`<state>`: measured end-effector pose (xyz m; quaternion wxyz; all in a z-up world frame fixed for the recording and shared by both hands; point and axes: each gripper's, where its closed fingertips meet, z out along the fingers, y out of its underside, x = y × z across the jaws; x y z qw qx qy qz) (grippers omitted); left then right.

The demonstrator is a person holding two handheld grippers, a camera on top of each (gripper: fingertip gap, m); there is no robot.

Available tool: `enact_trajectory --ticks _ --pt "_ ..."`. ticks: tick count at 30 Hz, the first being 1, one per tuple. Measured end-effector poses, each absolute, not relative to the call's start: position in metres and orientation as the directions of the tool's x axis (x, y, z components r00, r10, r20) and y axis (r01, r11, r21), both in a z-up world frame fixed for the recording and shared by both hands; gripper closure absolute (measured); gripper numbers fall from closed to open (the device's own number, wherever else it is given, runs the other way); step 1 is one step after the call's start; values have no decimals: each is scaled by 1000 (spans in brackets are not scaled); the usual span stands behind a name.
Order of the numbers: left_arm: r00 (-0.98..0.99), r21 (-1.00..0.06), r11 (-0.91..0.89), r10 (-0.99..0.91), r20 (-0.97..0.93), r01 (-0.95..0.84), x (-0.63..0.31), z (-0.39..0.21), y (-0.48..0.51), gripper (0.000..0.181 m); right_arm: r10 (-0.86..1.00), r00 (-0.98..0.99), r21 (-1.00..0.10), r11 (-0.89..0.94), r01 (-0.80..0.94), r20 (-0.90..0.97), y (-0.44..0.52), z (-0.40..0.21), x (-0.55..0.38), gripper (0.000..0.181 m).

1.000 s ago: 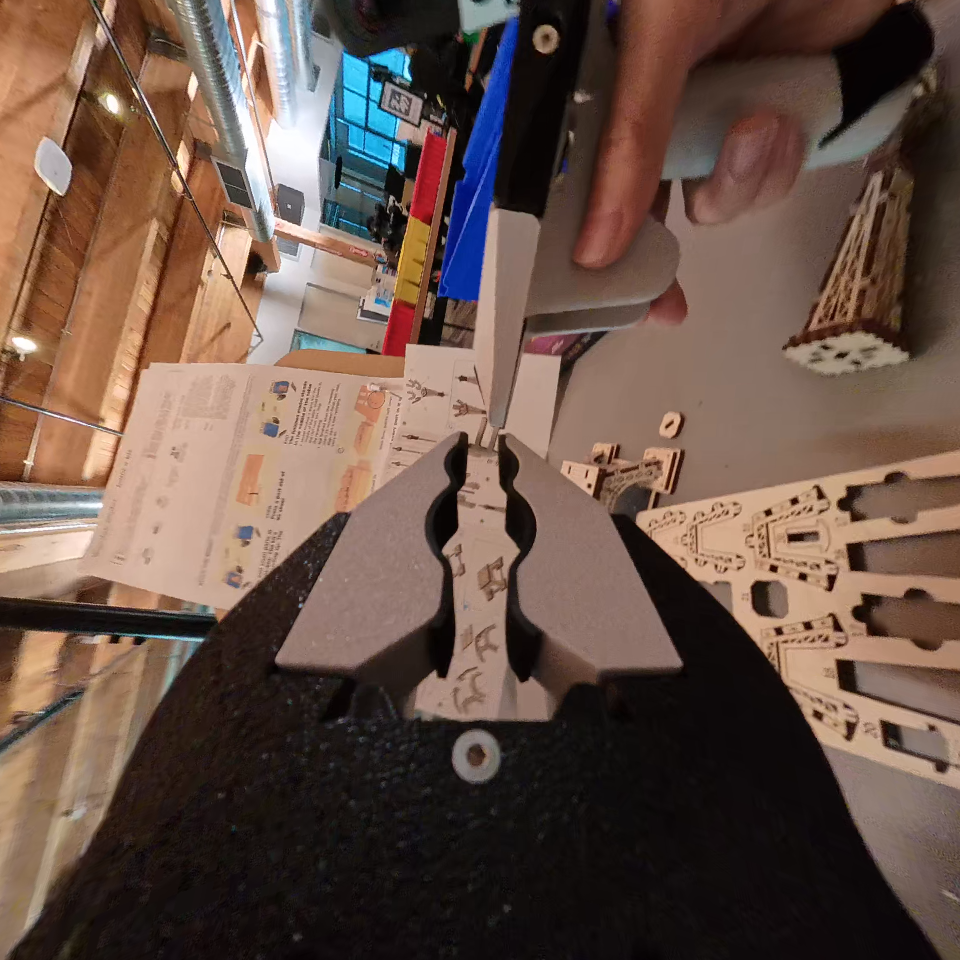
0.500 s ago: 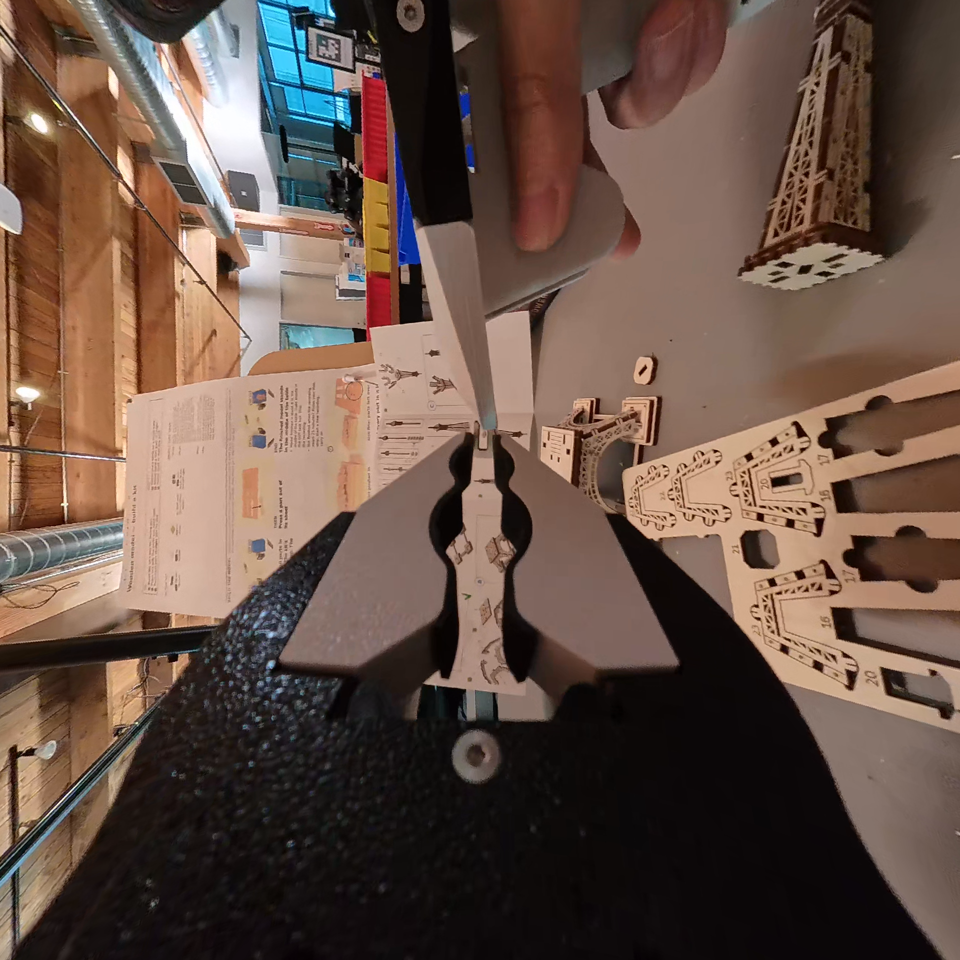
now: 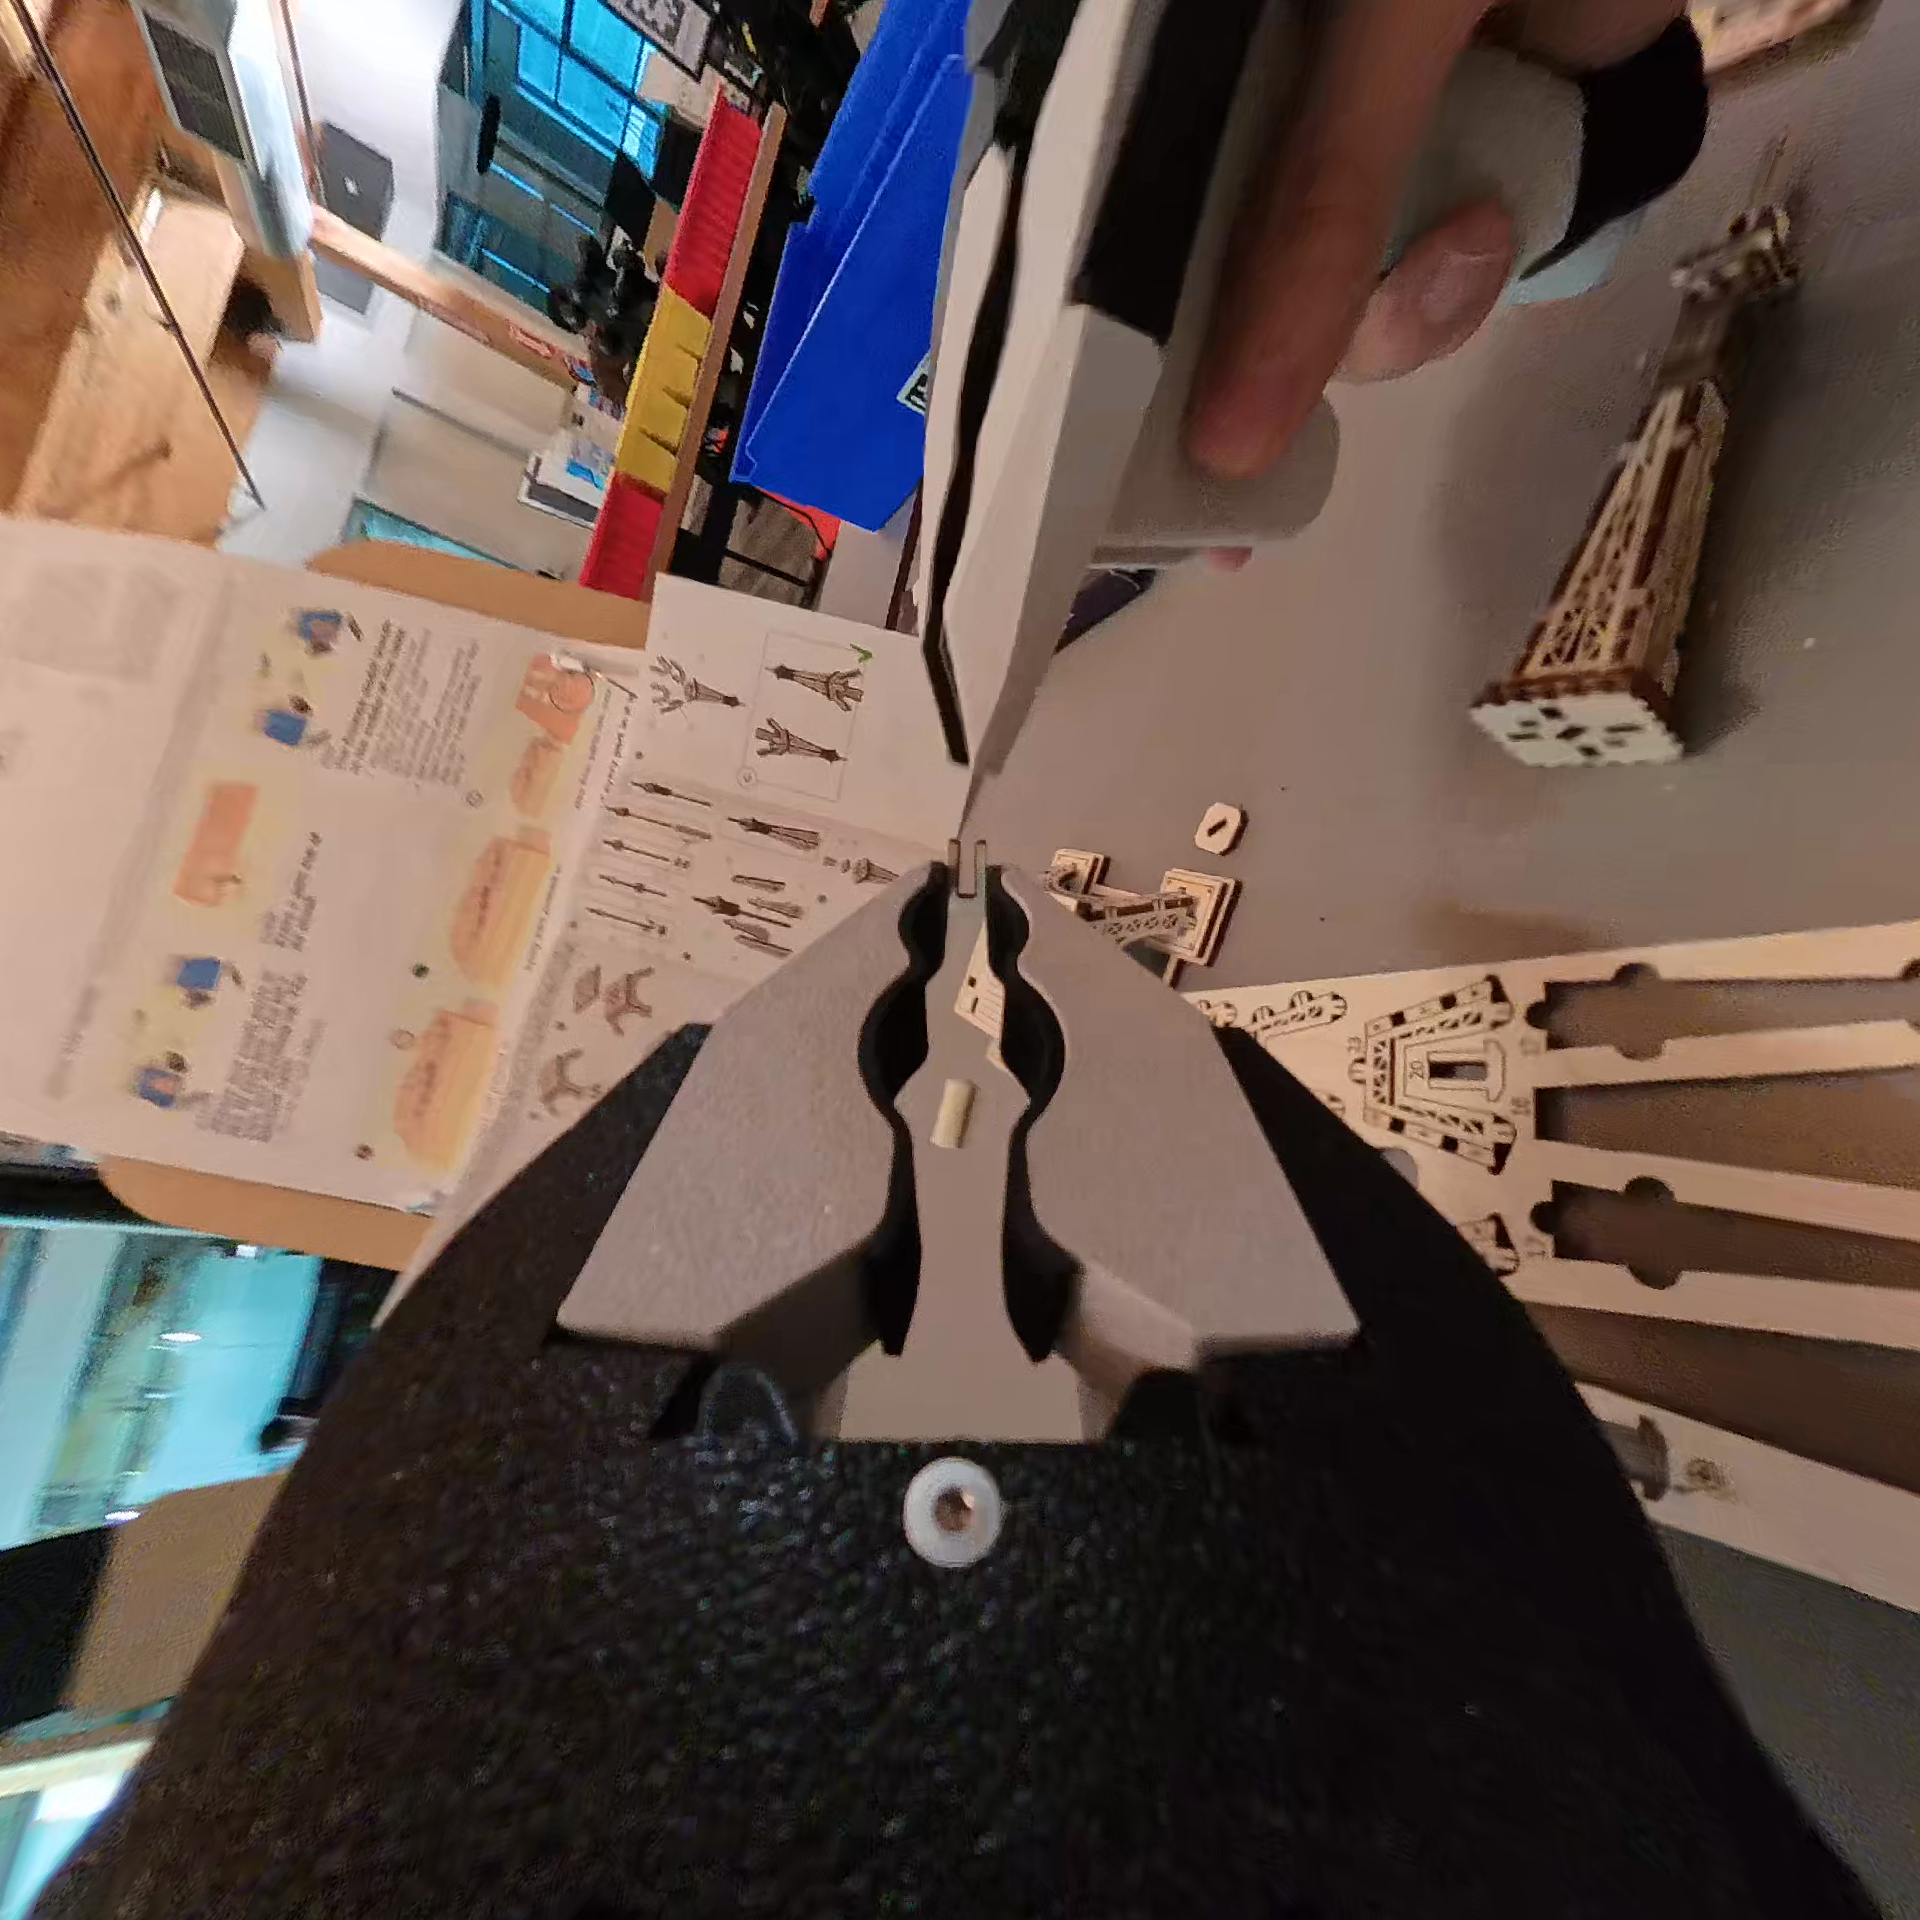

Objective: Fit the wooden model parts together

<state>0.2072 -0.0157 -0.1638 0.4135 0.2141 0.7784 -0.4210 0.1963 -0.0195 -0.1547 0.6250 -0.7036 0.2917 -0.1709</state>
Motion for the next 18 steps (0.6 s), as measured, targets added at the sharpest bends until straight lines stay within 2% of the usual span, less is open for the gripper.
enact_trajectory --ticks 4,7,9,12,14,18 --pt "-702 -631 513 -75 -708 582 210 -163 -15 176 -706 706 -977 -184 -105 57 -48 -164 211 162" --pt "-772 -702 491 -89 -629 515 210 -164 -15 176 -684 684 -903 -421 -88 253 -63 -195 217 146" --pt "-793 -720 487 -86 -602 494 210 -167 -15 176 -624 716 -858 -509 -71 311 -63 -210 213 142" --pt "-805 -718 494 -60 -591 490 210 -173 -14 176 -546 773 -834 -550 -39 324 -61 -217 208 138" --pt "-803 -712 500 -52 -593 493 210 -176 -13 176 -501 810 -831 -556 -30 306 -58 -216 209 142" --pt "-800 -691 524 -29 -599 498 211 -184 -13 176 -372 895 -747 -661 -69 245 -60 -232 214 150"
